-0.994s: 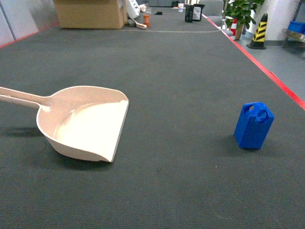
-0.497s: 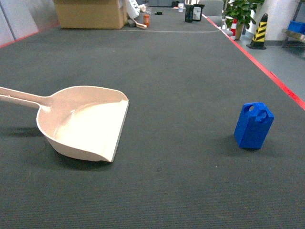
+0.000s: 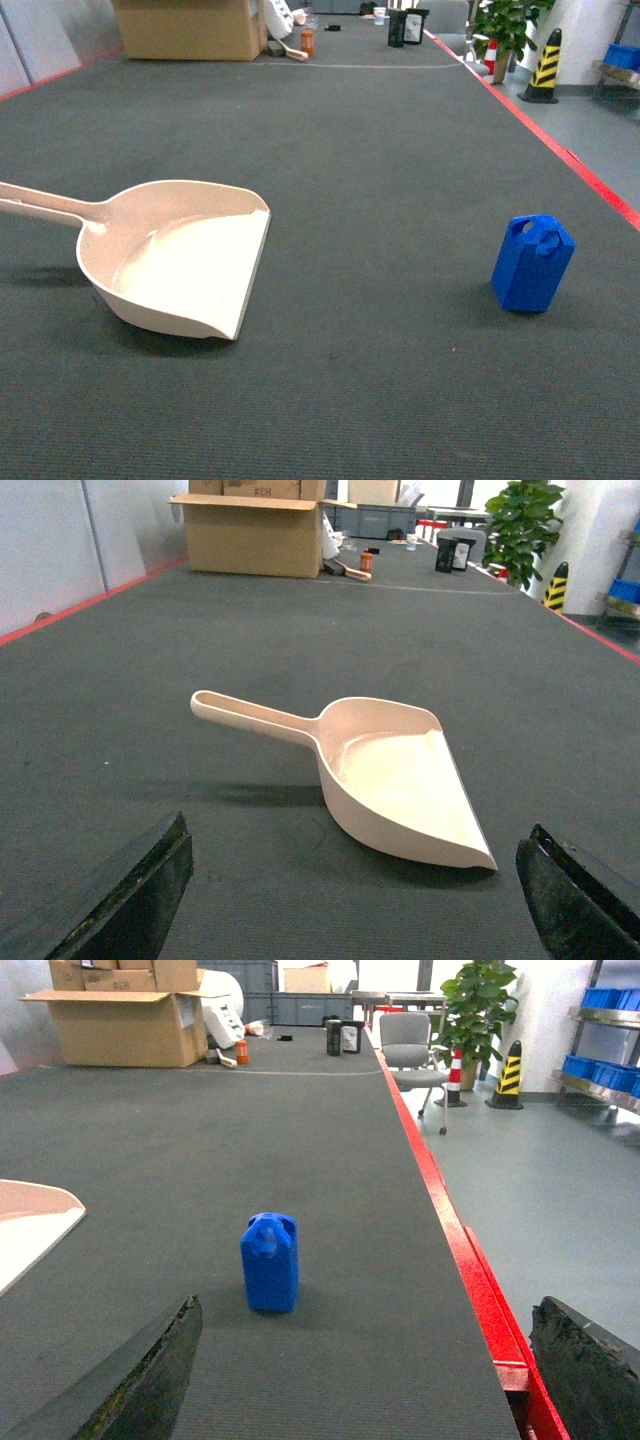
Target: Place part in tray to right shelf
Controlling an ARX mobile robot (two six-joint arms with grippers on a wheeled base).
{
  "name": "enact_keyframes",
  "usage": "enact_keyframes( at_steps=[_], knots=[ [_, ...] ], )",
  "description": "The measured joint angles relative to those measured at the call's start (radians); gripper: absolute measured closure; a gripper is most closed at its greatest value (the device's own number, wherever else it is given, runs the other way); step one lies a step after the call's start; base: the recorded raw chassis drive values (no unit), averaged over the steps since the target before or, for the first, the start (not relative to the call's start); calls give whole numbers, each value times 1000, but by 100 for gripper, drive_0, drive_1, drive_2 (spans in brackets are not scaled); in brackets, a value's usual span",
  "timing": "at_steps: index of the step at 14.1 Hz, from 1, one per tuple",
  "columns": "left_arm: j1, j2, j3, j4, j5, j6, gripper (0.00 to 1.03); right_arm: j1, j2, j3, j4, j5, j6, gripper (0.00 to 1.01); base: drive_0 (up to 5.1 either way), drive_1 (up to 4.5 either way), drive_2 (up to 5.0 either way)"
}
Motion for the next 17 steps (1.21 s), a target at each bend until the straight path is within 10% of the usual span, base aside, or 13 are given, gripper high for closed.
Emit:
enact_keyframes(
  at_steps=[17],
  knots=[
    [0, 0, 0, 0, 0, 0, 5, 0, 0, 0, 0, 0, 0, 3, 0, 0, 0]
  ],
)
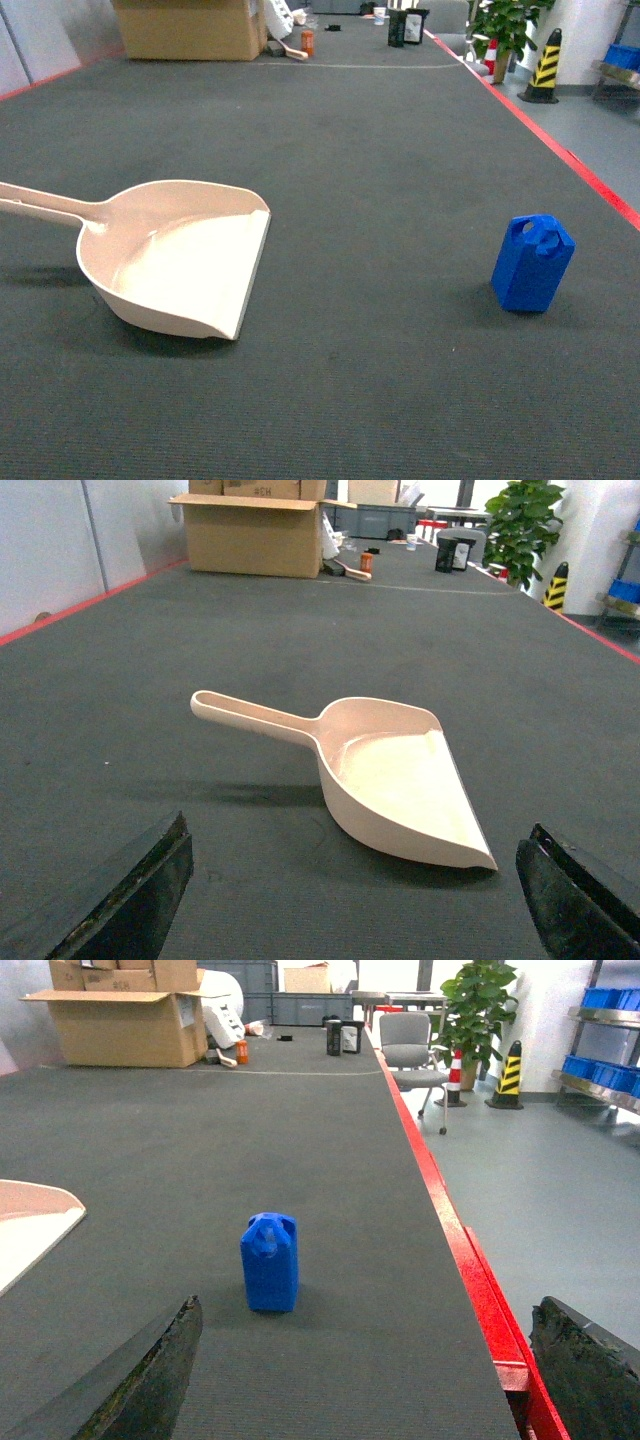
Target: Place part in tray to right shelf
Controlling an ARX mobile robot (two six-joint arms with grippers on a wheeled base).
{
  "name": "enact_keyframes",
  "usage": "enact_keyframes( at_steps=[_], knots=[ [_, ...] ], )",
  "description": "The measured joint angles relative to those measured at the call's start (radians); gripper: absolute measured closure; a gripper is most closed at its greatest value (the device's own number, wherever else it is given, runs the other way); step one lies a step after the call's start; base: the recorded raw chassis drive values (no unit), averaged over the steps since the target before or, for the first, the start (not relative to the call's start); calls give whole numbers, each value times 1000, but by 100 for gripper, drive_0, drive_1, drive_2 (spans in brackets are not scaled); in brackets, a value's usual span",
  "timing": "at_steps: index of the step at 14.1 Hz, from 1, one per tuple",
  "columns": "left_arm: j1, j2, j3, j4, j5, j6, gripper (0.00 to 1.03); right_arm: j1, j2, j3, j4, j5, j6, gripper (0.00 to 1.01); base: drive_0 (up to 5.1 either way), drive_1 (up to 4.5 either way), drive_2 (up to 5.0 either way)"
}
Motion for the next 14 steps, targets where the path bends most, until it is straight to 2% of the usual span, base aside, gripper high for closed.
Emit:
enact_keyframes(
  at_steps=[6, 7, 8, 9, 10, 11, 12, 14],
  knots=[
    [0, 0, 0, 0, 0, 0, 5, 0, 0, 0, 0, 0, 0, 3, 0, 0, 0],
    [-11, 9, 5, -29, -31, -17, 5, 0, 0, 0, 0, 0, 0, 3, 0, 0, 0],
    [-32, 101, 32, -69, -149, -111, 5, 0, 0, 0, -1, 0, 0, 3, 0, 0, 0],
    [35, 249, 43, 26, -127, -243, 5, 0, 0, 0, 1, 0, 0, 3, 0, 0, 0],
    [87, 372, 50, 145, -49, -391, 5, 0, 0, 0, -1, 0, 0, 3, 0, 0, 0],
    [135, 550, 78, 317, 47, -544, 5, 0, 0, 0, 0, 0, 0, 3, 0, 0, 0],
    [164, 736, 114, 481, 102, -668, 5, 0, 0, 0, 0, 0, 0, 3, 0, 0, 0],
    [193, 1149, 237, 748, 158, -864, 5, 0, 0, 0, 0, 0, 0, 3, 0, 0, 0]
  ],
)
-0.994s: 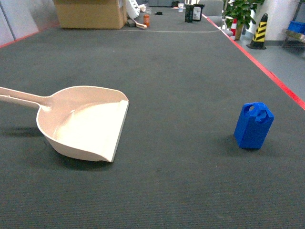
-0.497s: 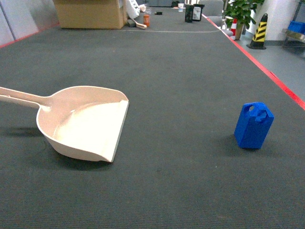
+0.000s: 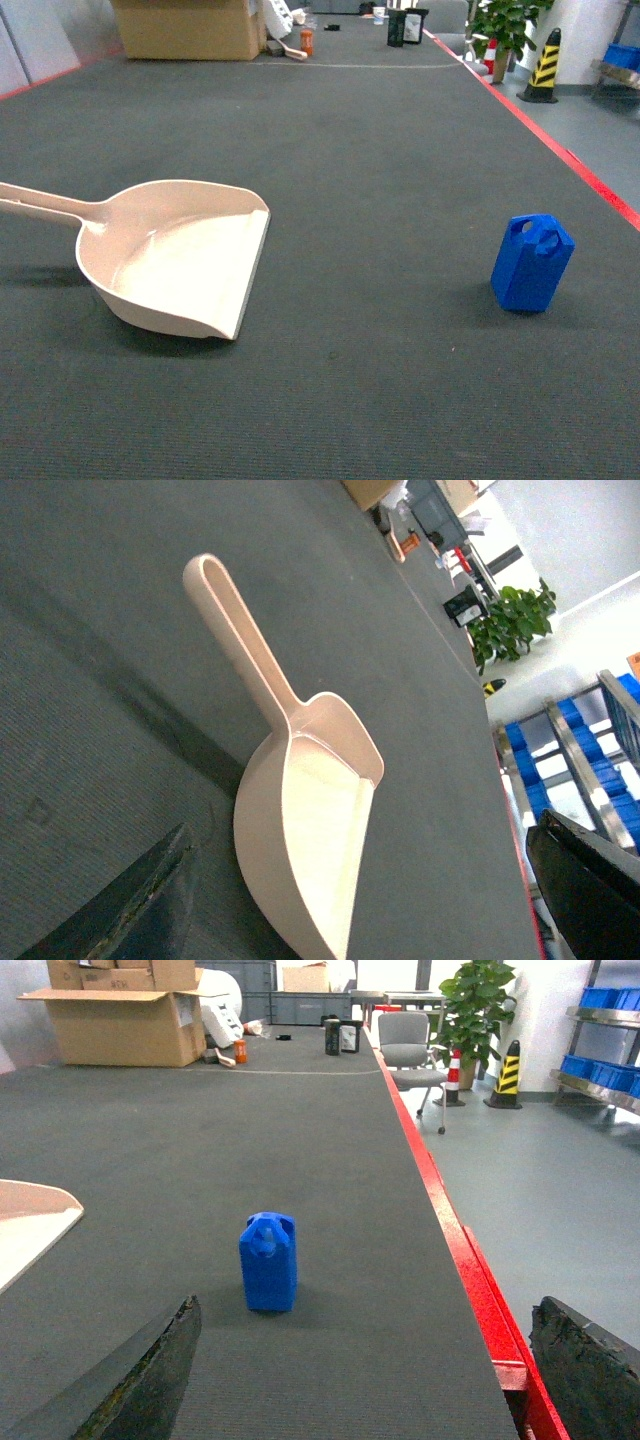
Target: Place part in tray to right shelf
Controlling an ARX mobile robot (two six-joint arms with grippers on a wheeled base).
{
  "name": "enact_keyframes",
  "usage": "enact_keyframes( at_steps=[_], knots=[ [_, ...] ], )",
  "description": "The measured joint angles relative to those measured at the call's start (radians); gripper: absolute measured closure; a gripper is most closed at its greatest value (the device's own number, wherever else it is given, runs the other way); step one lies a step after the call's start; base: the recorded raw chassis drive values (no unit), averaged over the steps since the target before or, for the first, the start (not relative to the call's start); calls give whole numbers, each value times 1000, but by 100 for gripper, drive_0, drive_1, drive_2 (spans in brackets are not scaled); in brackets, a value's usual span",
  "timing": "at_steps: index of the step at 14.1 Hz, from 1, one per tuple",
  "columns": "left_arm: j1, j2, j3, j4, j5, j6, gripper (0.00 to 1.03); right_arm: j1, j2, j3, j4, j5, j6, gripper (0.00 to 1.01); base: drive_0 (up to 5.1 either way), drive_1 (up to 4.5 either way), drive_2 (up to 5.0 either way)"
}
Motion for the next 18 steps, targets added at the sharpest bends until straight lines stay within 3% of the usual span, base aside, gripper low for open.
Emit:
enact_keyframes(
  at_steps=[1, 3, 6, 10, 13, 16, 18],
  knots=[
    [16, 185, 53, 102, 29, -51, 5, 0, 0, 0, 0, 0, 0, 3, 0, 0, 0],
    [34, 446, 184, 186, 60, -99, 5, 0, 0, 0, 0, 0, 0, 3, 0, 0, 0],
    [32, 700, 367, 209, 85, -127, 5, 0, 0, 0, 0, 0, 0, 3, 0, 0, 0],
    [47, 886, 594, 182, 99, -197, 5, 0, 0, 0, 0, 0, 0, 3, 0, 0, 0],
    [48, 973, 705, 174, 102, -226, 5, 0, 0, 0, 0, 0, 0, 3, 0, 0, 0],
    [25, 1018, 789, 144, 98, -229, 5, 0, 0, 0, 0, 0, 0, 3, 0, 0, 0],
    [20, 1036, 814, 145, 92, -229, 16, 0, 0, 0, 0, 0, 0, 3, 0, 0, 0]
  ],
)
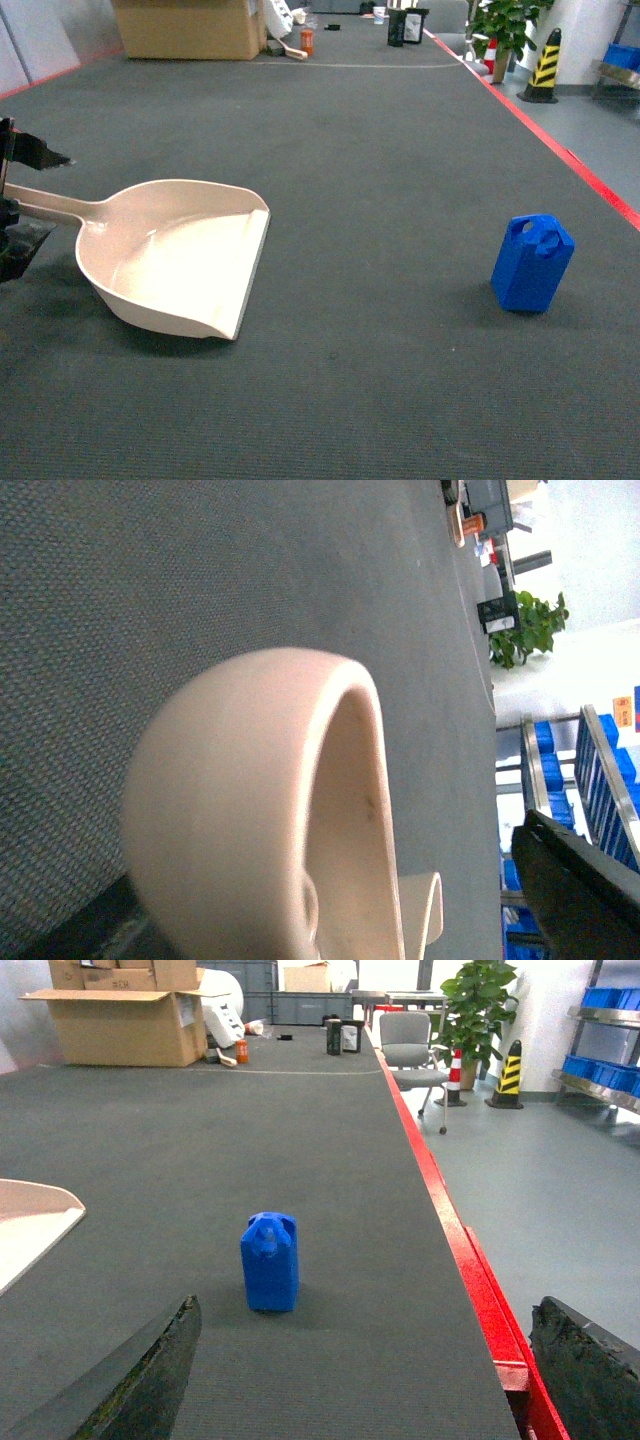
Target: Place part in tray to right shelf
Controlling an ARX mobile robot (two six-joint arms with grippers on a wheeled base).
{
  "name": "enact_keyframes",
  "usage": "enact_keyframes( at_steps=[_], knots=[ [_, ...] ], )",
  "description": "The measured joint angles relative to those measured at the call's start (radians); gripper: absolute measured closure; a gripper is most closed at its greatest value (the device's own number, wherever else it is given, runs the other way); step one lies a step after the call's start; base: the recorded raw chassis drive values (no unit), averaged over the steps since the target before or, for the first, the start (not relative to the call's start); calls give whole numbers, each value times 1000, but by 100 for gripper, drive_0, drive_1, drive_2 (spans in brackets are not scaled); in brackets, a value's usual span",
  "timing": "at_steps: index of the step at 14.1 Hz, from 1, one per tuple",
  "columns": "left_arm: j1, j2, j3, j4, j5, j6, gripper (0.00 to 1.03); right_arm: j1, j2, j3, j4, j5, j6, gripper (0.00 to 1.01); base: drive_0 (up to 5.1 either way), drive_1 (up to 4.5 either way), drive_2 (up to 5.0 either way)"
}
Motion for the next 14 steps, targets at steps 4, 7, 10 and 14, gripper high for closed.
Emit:
enact_keyframes(
  at_steps=[4, 7, 10, 14],
  knots=[
    [2, 64, 39, 148, 42, -72, 86, 0, 0, 0, 0, 0, 0, 3, 0, 0, 0],
    [-66, -42, -125, 330, 66, -152, 88, 0, 0, 0, 0, 0, 0, 3, 0, 0, 0],
    [-142, -216, -206, 399, 63, -222, 89, 0, 0, 0, 0, 0, 0, 3, 0, 0, 0],
    [-309, -309, -294, 391, 39, -248, 89, 0, 0, 0, 0, 0, 0, 3, 0, 0, 0]
  ],
)
